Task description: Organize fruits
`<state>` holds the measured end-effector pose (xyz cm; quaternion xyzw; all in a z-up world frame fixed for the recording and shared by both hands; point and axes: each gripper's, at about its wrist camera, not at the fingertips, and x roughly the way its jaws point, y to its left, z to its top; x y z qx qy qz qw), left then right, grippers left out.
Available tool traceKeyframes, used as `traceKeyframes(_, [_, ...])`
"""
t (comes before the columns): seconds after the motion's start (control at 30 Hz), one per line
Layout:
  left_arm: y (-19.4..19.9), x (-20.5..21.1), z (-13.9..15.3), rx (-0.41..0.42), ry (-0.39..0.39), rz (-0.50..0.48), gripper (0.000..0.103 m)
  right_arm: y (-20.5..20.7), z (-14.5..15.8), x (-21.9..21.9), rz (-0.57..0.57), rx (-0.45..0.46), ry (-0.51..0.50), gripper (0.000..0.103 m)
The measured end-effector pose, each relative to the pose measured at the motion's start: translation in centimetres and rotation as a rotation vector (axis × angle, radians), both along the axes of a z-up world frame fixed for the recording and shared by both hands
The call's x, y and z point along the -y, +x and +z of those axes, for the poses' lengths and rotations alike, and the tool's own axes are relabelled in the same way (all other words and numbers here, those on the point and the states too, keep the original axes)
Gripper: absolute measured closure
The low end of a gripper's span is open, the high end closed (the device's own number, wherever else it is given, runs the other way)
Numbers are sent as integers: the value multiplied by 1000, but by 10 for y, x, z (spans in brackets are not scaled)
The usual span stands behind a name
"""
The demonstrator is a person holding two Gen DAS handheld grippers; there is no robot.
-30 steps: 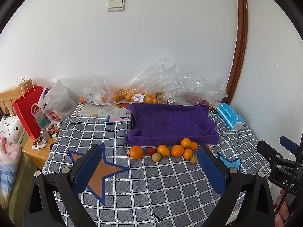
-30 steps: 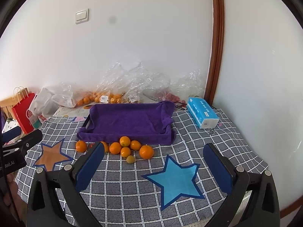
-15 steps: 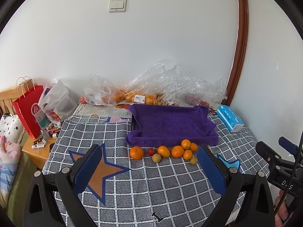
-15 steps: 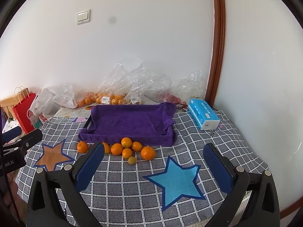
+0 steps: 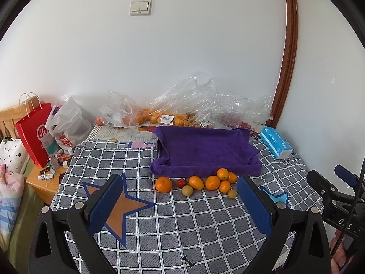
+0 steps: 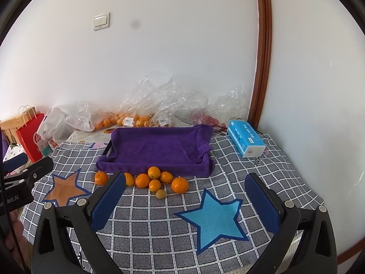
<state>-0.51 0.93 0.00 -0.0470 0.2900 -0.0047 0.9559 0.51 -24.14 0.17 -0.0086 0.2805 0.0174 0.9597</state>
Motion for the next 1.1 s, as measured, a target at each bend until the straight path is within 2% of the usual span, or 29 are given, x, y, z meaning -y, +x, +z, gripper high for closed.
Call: traceKeyframes(1.1, [-3, 2, 2, 12, -7, -10, 2, -3, 1, 1, -6, 1, 6, 0])
